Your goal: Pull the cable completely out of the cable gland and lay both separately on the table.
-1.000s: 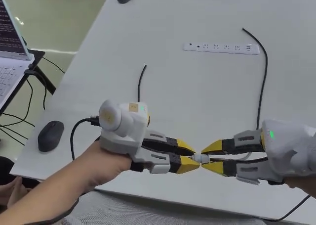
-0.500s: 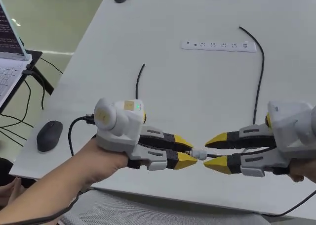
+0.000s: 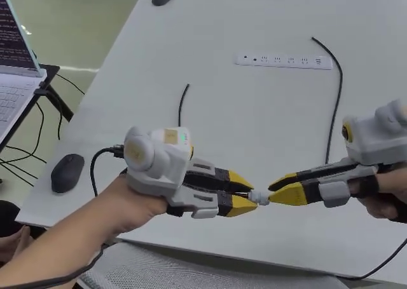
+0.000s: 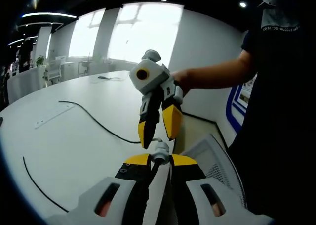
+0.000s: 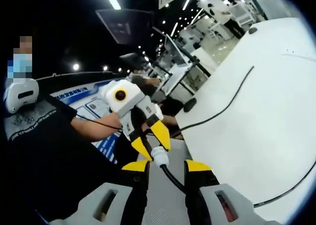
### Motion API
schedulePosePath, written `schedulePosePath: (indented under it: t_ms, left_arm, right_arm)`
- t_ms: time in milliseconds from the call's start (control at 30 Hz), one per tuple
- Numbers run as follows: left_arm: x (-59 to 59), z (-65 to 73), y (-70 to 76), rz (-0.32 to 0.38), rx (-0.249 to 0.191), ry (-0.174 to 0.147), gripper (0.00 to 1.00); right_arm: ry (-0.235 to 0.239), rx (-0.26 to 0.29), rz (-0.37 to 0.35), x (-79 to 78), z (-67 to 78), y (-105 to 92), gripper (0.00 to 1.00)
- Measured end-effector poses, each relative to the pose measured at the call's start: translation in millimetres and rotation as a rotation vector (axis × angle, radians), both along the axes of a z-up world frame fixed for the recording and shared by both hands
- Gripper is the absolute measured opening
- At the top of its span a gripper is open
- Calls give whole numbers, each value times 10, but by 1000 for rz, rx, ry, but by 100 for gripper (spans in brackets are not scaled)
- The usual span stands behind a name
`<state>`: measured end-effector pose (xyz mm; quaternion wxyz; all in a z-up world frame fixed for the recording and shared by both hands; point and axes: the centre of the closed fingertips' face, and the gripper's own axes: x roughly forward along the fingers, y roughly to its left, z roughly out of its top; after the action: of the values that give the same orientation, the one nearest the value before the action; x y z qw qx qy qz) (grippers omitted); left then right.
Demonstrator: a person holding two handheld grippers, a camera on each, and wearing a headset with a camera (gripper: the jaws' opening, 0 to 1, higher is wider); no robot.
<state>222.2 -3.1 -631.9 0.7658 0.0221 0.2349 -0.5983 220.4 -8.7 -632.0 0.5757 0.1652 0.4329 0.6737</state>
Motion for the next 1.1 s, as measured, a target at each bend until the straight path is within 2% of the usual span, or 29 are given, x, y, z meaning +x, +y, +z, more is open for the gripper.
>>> schedulePosePath:
  t_ms: [133,300,500,767,800,833,900,1000,1067,1100]
  left_arm:
    - [-15,-41,-13,-9,5,3,15]
    - [-18,-45,-27,-16,6,1,15]
    - [-17,-38,-32,-24,11,-7,15]
    - [-29,-39,-52,-38,15,1,15]
    - [-29,-46,-49,-40,17,-1,15]
    - [-24,-50,-45,-38,18,-1,15]
    - [-19,-45,-36,-34,13,10,15]
    - [-1,-39,-14,-23,5,19,15]
    - [10,-25,1,-12,-15,42,15]
    - [10,-23,8,-11,-20,47,15]
  right_arm:
    - [-13,2,12,-49,-16,12,19]
    - [24,18,15,-97,-20,16,14]
    - [42,40,13,-104,8,22,11]
    - [18,35,40,-126,18,16,9]
    - [-9,33,49,-130,21,15,9]
    - [-65,40,56,-109,16,20,8]
    - [-99,39,63,-127,36,27,8]
    - [-209,53,68,-100,47,42,8]
    - [-327,78,83,-103,72,52,8]
    - [-349,73,77,-114,78,54,8]
